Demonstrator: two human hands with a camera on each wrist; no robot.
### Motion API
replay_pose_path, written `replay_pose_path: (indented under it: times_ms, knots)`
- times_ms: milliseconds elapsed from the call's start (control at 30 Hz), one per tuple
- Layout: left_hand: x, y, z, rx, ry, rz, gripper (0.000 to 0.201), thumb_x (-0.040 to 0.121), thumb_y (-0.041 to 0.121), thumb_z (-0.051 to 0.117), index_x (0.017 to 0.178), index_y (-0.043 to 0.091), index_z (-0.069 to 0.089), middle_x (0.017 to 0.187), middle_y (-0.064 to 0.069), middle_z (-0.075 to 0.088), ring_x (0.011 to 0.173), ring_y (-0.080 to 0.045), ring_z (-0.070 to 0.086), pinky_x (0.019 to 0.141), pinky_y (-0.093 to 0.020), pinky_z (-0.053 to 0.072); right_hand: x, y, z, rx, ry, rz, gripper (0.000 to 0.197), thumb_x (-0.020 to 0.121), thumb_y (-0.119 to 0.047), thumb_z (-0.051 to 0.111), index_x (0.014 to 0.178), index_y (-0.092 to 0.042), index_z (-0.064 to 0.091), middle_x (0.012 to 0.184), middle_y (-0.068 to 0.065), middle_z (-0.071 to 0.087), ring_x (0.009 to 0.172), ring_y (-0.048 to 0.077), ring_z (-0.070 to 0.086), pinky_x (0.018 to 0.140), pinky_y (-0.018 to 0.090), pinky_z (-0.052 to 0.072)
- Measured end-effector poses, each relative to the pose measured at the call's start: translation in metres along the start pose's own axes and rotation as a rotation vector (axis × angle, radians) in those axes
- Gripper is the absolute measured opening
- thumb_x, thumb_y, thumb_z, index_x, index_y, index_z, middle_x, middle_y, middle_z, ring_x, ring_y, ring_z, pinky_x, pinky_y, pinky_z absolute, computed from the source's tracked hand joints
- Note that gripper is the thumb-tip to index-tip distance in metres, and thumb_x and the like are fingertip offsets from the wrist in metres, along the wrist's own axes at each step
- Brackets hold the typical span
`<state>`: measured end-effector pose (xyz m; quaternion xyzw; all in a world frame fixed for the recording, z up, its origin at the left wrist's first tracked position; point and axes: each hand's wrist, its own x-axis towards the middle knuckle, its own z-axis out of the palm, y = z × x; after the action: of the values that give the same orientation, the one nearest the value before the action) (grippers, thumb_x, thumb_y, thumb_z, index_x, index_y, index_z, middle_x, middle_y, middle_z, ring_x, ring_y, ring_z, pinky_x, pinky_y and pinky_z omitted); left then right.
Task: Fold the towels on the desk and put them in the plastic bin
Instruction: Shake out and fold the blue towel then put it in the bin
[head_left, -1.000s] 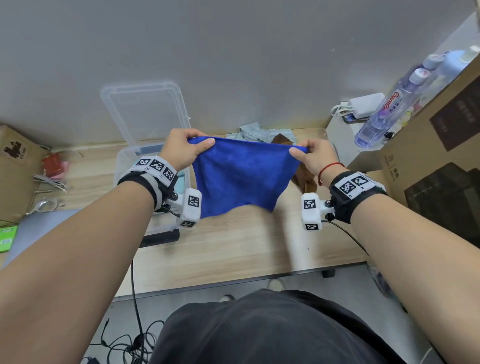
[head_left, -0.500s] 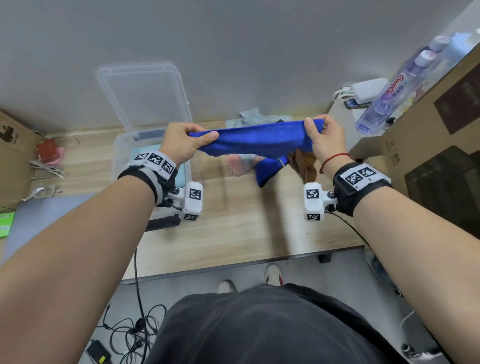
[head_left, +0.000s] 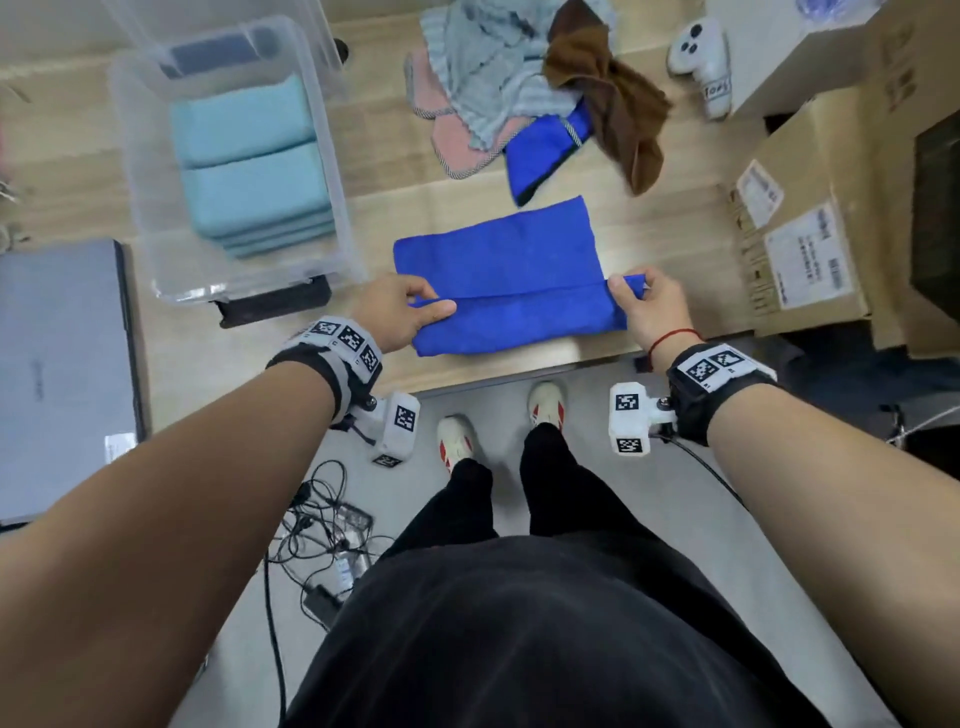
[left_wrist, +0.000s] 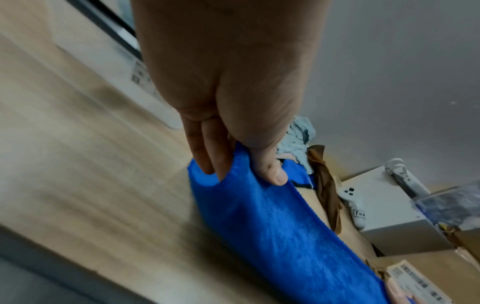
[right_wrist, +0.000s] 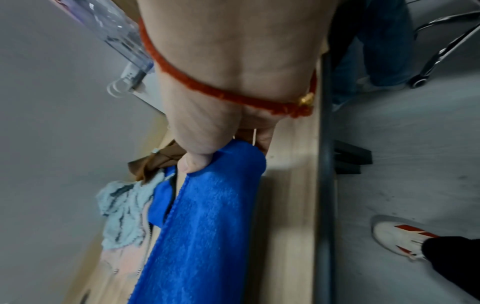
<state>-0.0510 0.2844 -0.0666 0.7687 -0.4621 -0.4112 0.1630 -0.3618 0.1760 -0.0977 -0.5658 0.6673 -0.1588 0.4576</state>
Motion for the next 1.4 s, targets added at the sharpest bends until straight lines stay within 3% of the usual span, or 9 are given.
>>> replay_pose_path:
  times_ms: [100, 267, 367, 500, 600, 733, 1000, 1100, 1400]
  knots:
    - [-0.004, -0.007, 0.011, 0.078, 0.013, 0.039, 0.023, 0.089, 0.036, 0.066, 0.083, 0.014, 0.067, 0.071, 0.005, 0.053, 0.07, -0.013, 0.045, 0.057, -0.01, 0.031, -0.003, 0.013, 0.005, -0.022, -0.009, 0.002, 0.021, 0.091, -0.034, 0.063, 0.088, -0.014, 0.058, 0.08, 0.009, 0.059, 0.073, 0.02, 0.055, 0.07, 0.032, 0.044]
    - [0.003, -0.014, 0.015, -0.008, 0.073, -0.002, 0.021, 0.098, 0.028, 0.051, 0.091, 0.011, 0.061, 0.071, 0.003, 0.049, 0.063, -0.026, 0.058, 0.063, -0.031, 0.044, 0.016, -0.003, 0.015, -0.007, -0.034, -0.061, 0.01, 0.091, -0.025, 0.062, 0.091, -0.017, 0.057, 0.082, 0.007, 0.061, 0.076, 0.02, 0.057, 0.072, 0.031, 0.046]
    - [0.012, -0.017, 0.014, -0.061, 0.095, -0.037, 0.016, 0.101, 0.024, 0.043, 0.092, 0.014, 0.052, 0.072, 0.002, 0.045, 0.055, -0.021, 0.06, 0.05, -0.017, 0.042, 0.036, -0.017, 0.02, -0.001, -0.055, -0.101, 0.007, 0.093, -0.021, 0.059, 0.099, -0.017, 0.059, 0.087, 0.007, 0.065, 0.081, 0.018, 0.06, 0.077, 0.03, 0.047]
    - [0.031, -0.021, 0.014, 0.0, 0.174, -0.029, 0.018, 0.1, 0.023, 0.045, 0.092, 0.012, 0.058, 0.079, -0.006, 0.05, 0.067, -0.022, 0.047, 0.066, -0.032, 0.039, 0.063, -0.034, 0.028, -0.009, -0.078, -0.138, 0.006, 0.096, -0.019, 0.057, 0.1, -0.015, 0.057, 0.077, -0.007, 0.057, 0.07, 0.004, 0.053, 0.071, 0.018, 0.042]
    - [0.044, -0.024, 0.018, 0.011, 0.229, -0.056, 0.02, 0.099, 0.025, 0.046, 0.091, 0.013, 0.06, 0.084, -0.013, 0.055, 0.072, -0.027, 0.052, 0.072, -0.038, 0.047, 0.079, -0.038, 0.034, -0.045, -0.088, -0.145, 0.004, 0.095, -0.02, 0.058, 0.097, -0.018, 0.056, 0.071, -0.008, 0.052, 0.063, 0.003, 0.046, 0.065, 0.017, 0.039]
    - [0.055, -0.026, 0.023, -0.024, 0.233, -0.148, 0.021, 0.101, 0.032, 0.039, 0.096, 0.018, 0.053, 0.077, 0.001, 0.053, 0.073, -0.024, 0.05, 0.074, -0.039, 0.046, 0.098, -0.036, 0.041, -0.082, -0.104, -0.124, 0.004, 0.094, -0.026, 0.058, 0.094, -0.024, 0.055, 0.069, -0.005, 0.051, 0.062, 0.011, 0.046, 0.068, 0.027, 0.042]
    - [0.074, -0.024, 0.028, -0.096, 0.291, -0.27, 0.02, 0.102, 0.032, 0.036, 0.093, 0.02, 0.049, 0.067, 0.007, 0.045, 0.059, -0.01, 0.041, 0.062, -0.029, 0.035, 0.119, -0.035, 0.047, -0.19, -0.112, -0.094, 0.006, 0.097, -0.03, 0.054, 0.096, -0.025, 0.051, 0.061, -0.006, 0.038, 0.054, 0.01, 0.035, 0.053, 0.025, 0.033]
    - [0.079, -0.024, 0.027, -0.095, 0.289, -0.336, 0.02, 0.102, 0.034, 0.037, 0.091, 0.02, 0.048, 0.068, 0.006, 0.045, 0.062, -0.015, 0.043, 0.063, -0.03, 0.033, 0.125, -0.034, 0.049, -0.23, -0.098, -0.075, 0.009, 0.097, -0.032, 0.053, 0.095, -0.024, 0.05, 0.062, -0.006, 0.041, 0.054, 0.01, 0.037, 0.052, 0.024, 0.031]
    - [0.085, -0.021, 0.028, -0.116, 0.306, -0.425, 0.017, 0.102, 0.024, 0.027, 0.095, 0.02, 0.042, 0.074, 0.004, 0.043, 0.062, -0.014, 0.038, 0.054, -0.028, 0.032, 0.136, -0.041, 0.048, -0.357, -0.005, -0.075, 0.026, 0.094, -0.045, 0.055, 0.088, -0.02, 0.049, 0.078, 0.0, 0.057, 0.074, 0.021, 0.054, 0.069, 0.032, 0.045]
